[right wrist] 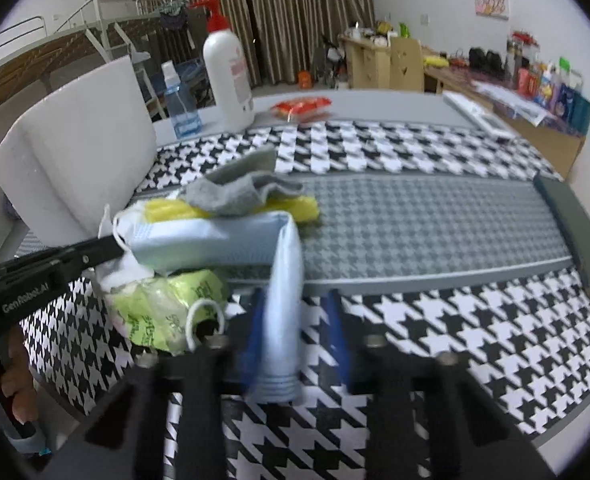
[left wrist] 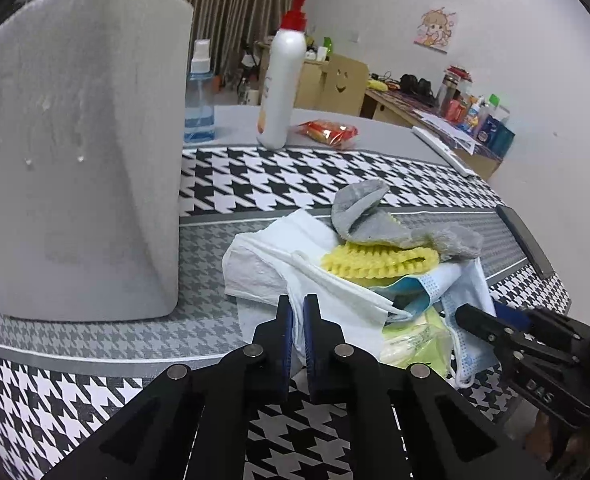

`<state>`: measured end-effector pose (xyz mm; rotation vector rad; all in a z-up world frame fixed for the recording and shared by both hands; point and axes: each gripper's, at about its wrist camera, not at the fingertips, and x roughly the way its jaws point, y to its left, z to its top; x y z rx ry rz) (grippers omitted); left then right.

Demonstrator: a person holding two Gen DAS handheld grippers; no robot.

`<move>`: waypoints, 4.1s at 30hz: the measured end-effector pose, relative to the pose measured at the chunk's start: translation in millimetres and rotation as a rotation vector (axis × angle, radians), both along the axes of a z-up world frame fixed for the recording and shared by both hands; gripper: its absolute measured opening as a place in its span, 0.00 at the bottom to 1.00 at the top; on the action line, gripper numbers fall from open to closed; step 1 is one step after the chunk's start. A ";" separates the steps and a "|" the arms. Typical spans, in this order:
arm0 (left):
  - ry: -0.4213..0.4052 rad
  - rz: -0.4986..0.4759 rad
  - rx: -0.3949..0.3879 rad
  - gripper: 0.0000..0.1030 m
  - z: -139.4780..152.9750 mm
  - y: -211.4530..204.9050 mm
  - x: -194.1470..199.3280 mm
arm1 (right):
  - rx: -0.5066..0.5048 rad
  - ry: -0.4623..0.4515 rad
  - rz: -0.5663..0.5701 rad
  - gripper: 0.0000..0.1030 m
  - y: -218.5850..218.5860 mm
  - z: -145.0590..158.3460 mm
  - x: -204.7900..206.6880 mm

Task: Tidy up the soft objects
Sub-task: 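Lift the white tissue with the left tool while the right tool lifts the blue mask, then lower the white tissue into the foam box and open the left tool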

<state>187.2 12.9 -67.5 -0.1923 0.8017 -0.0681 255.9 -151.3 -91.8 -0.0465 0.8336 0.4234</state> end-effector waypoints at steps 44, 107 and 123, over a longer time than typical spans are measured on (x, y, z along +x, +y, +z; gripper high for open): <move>-0.333 -0.080 0.107 0.01 105.2 -3.7 -39.3 | 0.061 -0.274 -0.067 0.08 -15.6 84.7 -31.8; -0.486 0.028 0.185 0.01 249.8 33.2 -6.5 | 0.086 -0.456 -0.114 0.08 -10.9 147.9 -24.3; -0.554 0.144 0.217 0.01 294.6 67.8 -19.5 | 0.107 -0.481 -0.069 0.08 -1.2 157.1 -22.7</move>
